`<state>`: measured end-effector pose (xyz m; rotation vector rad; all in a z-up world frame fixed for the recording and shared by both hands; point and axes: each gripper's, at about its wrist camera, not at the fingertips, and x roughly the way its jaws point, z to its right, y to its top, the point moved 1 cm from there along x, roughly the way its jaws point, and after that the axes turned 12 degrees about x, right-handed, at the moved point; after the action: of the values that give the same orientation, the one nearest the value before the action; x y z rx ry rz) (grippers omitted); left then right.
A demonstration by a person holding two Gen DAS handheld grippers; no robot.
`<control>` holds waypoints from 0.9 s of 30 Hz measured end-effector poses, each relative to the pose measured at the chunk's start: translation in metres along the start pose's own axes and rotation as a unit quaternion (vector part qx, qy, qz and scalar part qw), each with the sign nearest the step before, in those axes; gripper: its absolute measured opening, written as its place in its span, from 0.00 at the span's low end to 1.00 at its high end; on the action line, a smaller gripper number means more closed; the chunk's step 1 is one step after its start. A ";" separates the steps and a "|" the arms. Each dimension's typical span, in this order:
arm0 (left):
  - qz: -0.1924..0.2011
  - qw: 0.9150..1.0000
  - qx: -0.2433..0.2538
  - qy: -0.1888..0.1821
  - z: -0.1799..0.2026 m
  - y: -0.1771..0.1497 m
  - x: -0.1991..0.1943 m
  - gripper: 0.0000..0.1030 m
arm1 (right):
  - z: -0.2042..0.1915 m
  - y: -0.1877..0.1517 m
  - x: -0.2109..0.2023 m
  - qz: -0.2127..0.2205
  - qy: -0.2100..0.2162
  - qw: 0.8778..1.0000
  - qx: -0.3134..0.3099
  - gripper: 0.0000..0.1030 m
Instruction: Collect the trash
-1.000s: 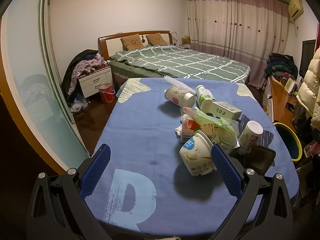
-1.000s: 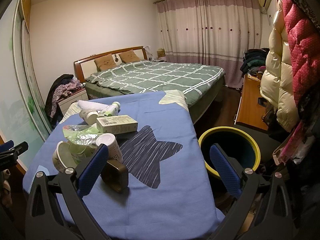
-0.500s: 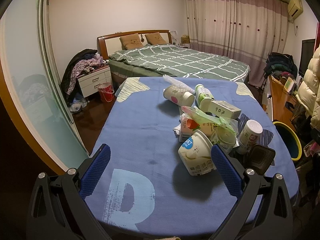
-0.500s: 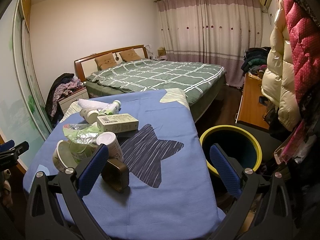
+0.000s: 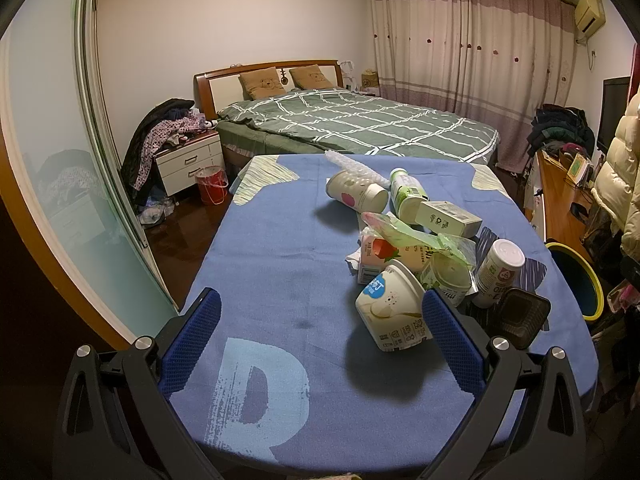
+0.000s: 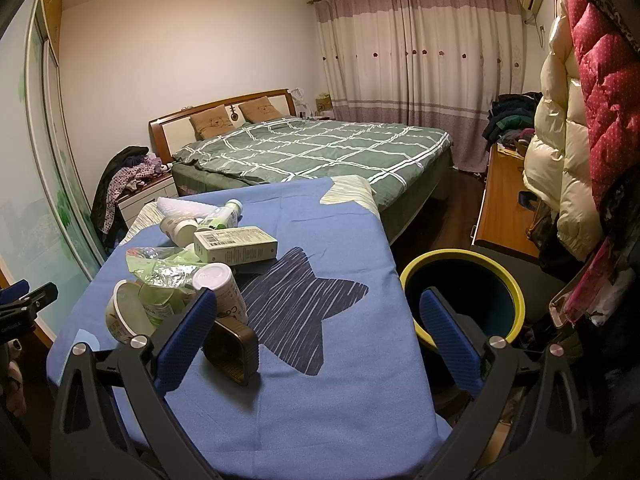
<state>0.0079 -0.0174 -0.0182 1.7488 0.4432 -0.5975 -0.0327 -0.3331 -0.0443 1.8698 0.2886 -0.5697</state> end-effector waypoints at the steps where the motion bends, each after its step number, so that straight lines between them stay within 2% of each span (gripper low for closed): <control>1: 0.000 1.000 0.000 0.000 0.000 0.000 0.000 0.96 | 0.000 0.000 0.000 0.000 0.000 1.000 0.000 0.94; 13: -0.004 1.000 0.005 -0.002 0.002 0.003 0.002 0.96 | 0.000 -0.001 0.003 -0.006 0.002 1.000 0.002 0.94; 20: -0.005 1.000 -0.003 0.006 -0.007 0.004 0.006 0.96 | -0.005 -0.005 0.015 -0.025 0.006 1.000 -0.005 0.94; 27: -0.014 1.000 -0.012 0.019 -0.018 0.004 0.019 0.96 | -0.024 -0.012 0.042 -0.056 0.042 0.997 -0.009 0.94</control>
<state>0.0287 -0.0013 -0.0230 1.7366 0.4993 -0.5776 0.0034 -0.3092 -0.0692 1.8709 0.4552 -0.5638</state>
